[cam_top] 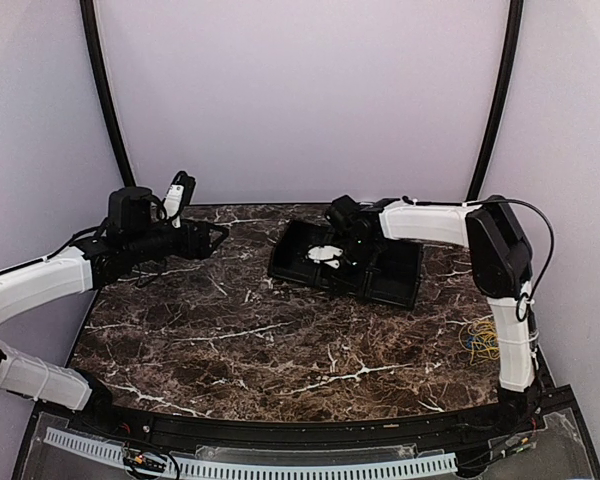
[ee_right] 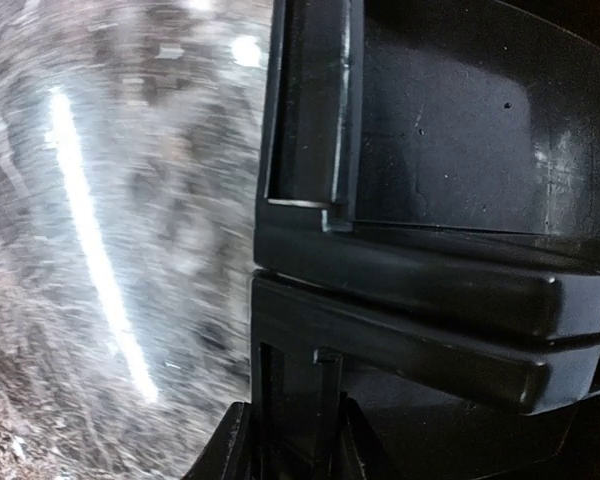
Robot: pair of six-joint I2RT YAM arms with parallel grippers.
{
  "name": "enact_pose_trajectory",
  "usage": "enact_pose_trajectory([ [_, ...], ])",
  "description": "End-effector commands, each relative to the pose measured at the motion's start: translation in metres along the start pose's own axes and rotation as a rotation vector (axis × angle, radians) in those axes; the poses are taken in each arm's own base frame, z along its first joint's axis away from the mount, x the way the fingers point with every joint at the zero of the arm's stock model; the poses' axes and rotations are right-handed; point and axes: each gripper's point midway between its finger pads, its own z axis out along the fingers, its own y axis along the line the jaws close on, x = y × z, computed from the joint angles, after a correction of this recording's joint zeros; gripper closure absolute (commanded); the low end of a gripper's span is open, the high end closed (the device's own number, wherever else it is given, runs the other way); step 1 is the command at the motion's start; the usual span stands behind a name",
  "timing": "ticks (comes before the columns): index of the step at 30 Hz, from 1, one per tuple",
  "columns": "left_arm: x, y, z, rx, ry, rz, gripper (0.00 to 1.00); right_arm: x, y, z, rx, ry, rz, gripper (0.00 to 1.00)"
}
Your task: Untangle the cables
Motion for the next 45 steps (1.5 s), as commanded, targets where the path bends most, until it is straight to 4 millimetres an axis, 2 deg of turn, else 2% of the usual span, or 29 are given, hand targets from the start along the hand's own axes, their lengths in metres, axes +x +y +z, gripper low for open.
enact_pose_trajectory([
  [1,-0.011,-0.009,-0.007,0.031,-0.042,0.014,0.2,-0.033,0.003,-0.005,0.031,-0.065,-0.22,0.79],
  [9,-0.011,-0.01,-0.008,0.039,-0.047,0.018,0.2,-0.067,-0.046,0.003,0.225,-0.082,-0.335,0.78],
  [11,-0.01,-0.011,-0.008,0.043,-0.043,0.019,0.2,-0.074,-0.055,0.002,0.254,-0.095,-0.341,0.7],
  [14,-0.01,-0.011,-0.008,0.045,-0.042,0.02,0.2,-0.081,-0.058,-0.004,0.268,-0.11,-0.345,0.58],
  [16,-0.01,-0.011,-0.007,0.046,-0.042,0.021,0.2,-0.083,-0.057,-0.017,0.275,-0.121,-0.336,0.49],
  [20,-0.008,-0.013,-0.006,0.055,-0.034,0.02,0.2,-0.082,-0.047,-0.063,0.314,-0.171,-0.321,0.33],
  [23,-0.007,-0.014,-0.005,0.065,-0.028,0.014,0.2,-0.069,-0.032,-0.102,0.323,-0.207,-0.298,0.3],
  [25,-0.006,-0.015,-0.004,0.072,-0.025,0.014,0.2,-0.051,-0.018,-0.123,0.302,-0.221,-0.28,0.29],
  [28,-0.004,-0.016,-0.003,0.077,-0.016,0.019,0.2,-0.001,0.003,-0.146,0.249,-0.203,-0.221,0.28],
  [30,-0.003,-0.016,-0.002,0.073,-0.014,0.024,0.2,0.038,0.01,-0.153,0.228,-0.156,-0.158,0.26],
  [34,0.002,-0.018,0.0,0.08,-0.004,0.043,0.2,0.13,0.031,-0.16,0.131,-0.018,-0.008,0.23],
  [36,0.004,-0.019,0.001,0.087,0.004,0.052,0.2,0.172,0.039,-0.17,0.114,0.016,0.052,0.22],
  [40,0.008,-0.022,0.002,0.105,0.018,0.065,0.2,0.235,0.058,-0.189,0.135,0.07,0.094,0.17],
  [42,0.01,-0.024,0.002,0.117,0.022,0.066,0.2,0.264,0.072,-0.187,0.124,0.112,0.103,0.1],
  [45,0.012,-0.028,0.003,0.135,0.027,0.07,0.2,0.295,0.088,-0.18,0.125,0.178,0.087,0.02],
])
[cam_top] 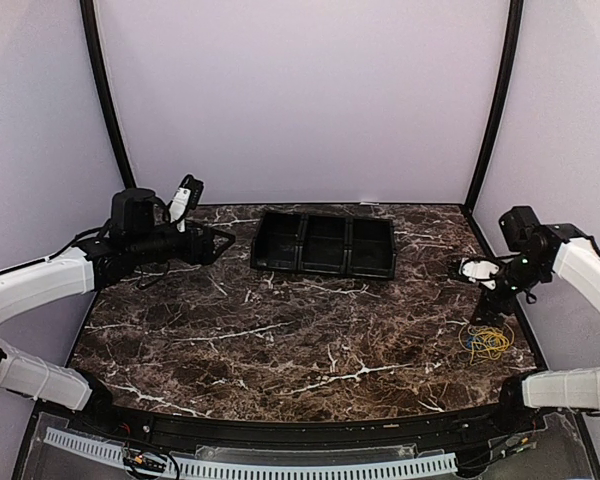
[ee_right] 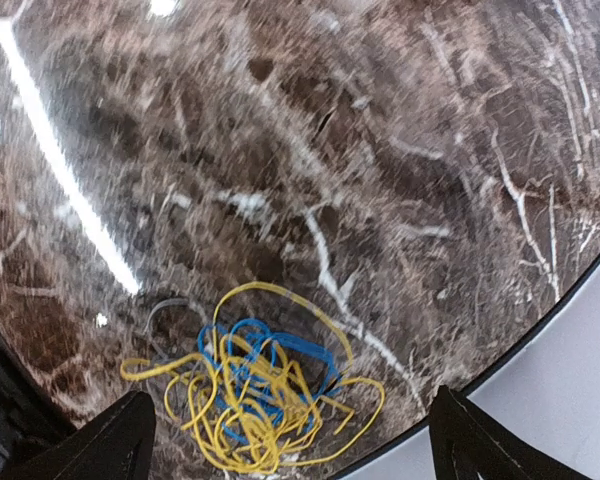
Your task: Untangle the cables
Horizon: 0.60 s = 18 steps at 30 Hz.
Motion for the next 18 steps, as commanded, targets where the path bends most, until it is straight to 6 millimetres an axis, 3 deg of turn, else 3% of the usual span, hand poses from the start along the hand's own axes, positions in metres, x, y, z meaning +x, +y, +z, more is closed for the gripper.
enact_pose_trajectory([
  [1,0.005,-0.01,0.002,0.048,0.004,0.028,0.2,0.047,0.032,0.013,-0.065,0.112,-0.079,0.01],
  [5,0.005,-0.015,0.001,0.055,0.002,0.037,0.21,0.074,0.033,0.034,-0.093,0.226,-0.046,0.01],
  [13,0.003,-0.022,-0.002,0.064,-0.011,0.055,0.2,0.099,0.014,0.07,-0.066,0.367,-0.012,0.02],
  [15,0.002,-0.022,-0.003,0.063,-0.015,0.057,0.2,0.106,0.01,0.081,-0.048,0.397,-0.019,0.06],
  [18,0.001,-0.02,-0.004,0.051,-0.023,0.06,0.2,0.105,0.006,0.093,-0.065,0.403,-0.001,0.2],
])
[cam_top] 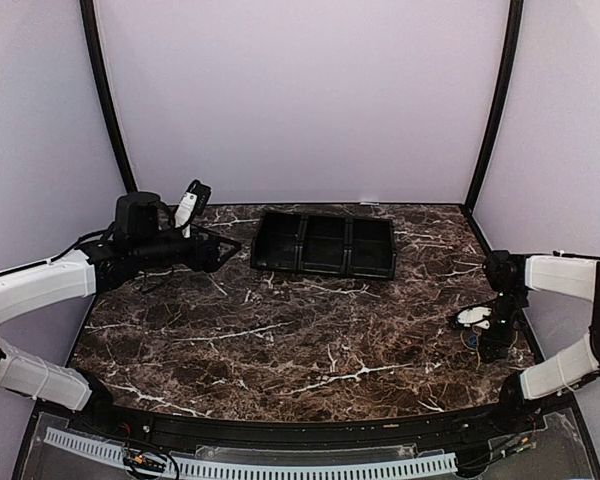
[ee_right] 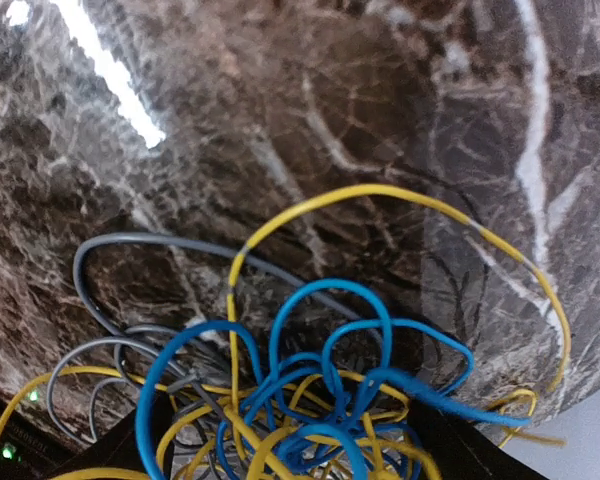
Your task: Untangle the cables
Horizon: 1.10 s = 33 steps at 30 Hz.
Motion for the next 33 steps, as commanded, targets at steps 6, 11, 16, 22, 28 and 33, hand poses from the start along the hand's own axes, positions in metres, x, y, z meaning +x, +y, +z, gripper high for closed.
enact_pose_trajectory([
  [6,-0.01,0.002,-0.008,-0.033,-0.07,0.024,0.2,-0.078,-0.013,-0.021,-0.037,-0.154,-0.041,0.66],
  [11,-0.005,0.01,-0.004,-0.074,-0.039,0.007,0.2,-0.174,0.021,-0.064,-0.096,-0.366,-0.24,0.75],
  [16,0.012,0.005,0.006,-0.028,0.035,-0.027,0.24,-0.264,0.058,-0.088,-0.197,-0.492,-0.41,0.78],
  [22,0.018,-0.03,0.007,0.079,0.05,0.023,0.32,-0.347,0.103,-0.113,-0.275,-0.622,-0.545,0.69],
  [28,0.029,-0.059,-0.003,0.153,0.03,0.044,0.29,-0.362,0.116,-0.141,-0.331,-0.738,-0.532,0.12],
  [33,0.052,-0.075,0.006,0.204,0.083,0.032,0.26,-0.333,0.106,-0.139,-0.26,-0.684,-0.528,0.08],
])
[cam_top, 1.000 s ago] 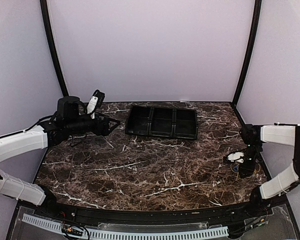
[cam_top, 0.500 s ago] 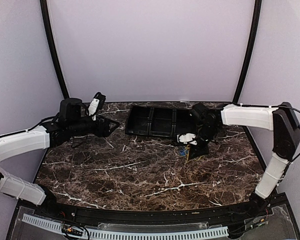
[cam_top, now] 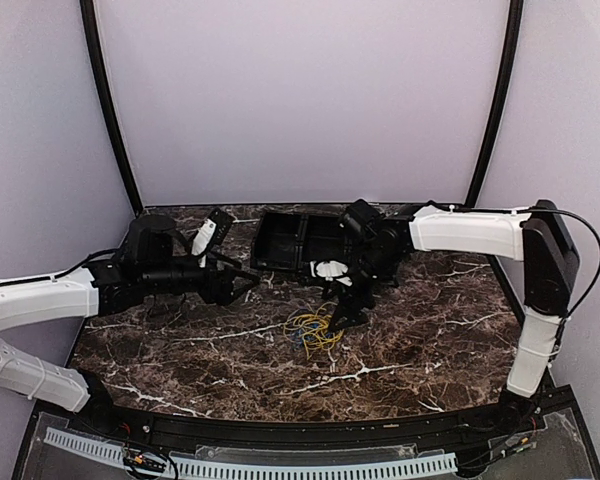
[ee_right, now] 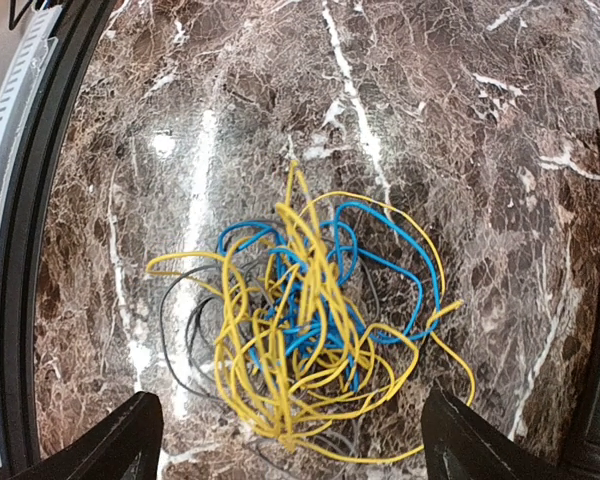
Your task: Untangle the cables
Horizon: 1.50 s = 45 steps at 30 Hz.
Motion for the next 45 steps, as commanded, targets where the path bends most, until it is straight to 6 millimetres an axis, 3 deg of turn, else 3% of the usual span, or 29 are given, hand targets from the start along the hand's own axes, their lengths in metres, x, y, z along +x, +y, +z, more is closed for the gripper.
enact_pose_trajectory([
  [1,0.021,-0.013,0.012,0.054,0.044,-0.01,0.26,0.006,0.012,-0.025,0.029,0.004,-0.002,0.08],
  [7,0.068,-0.024,0.029,0.105,0.162,0.001,0.39,-0.005,0.014,-0.026,0.065,-0.022,-0.012,0.12],
  [13,0.098,-0.043,0.048,0.162,0.226,0.037,0.56,-0.016,0.007,-0.012,0.089,-0.033,-0.035,0.18],
  [20,0.117,-0.056,0.067,0.203,0.234,0.004,0.58,-0.015,-0.001,0.01,0.074,-0.04,-0.014,0.2],
  [23,0.125,-0.057,0.075,0.171,0.24,0.035,0.52,-0.012,-0.004,0.017,0.078,-0.048,-0.002,0.2],
  [35,0.145,-0.051,0.1,0.111,0.294,0.141,0.57,0.001,-0.002,0.037,0.04,-0.031,0.059,0.2],
  [45,0.131,-0.053,0.112,0.104,0.233,0.19,0.61,0.005,-0.001,0.045,0.021,-0.032,0.077,0.21],
])
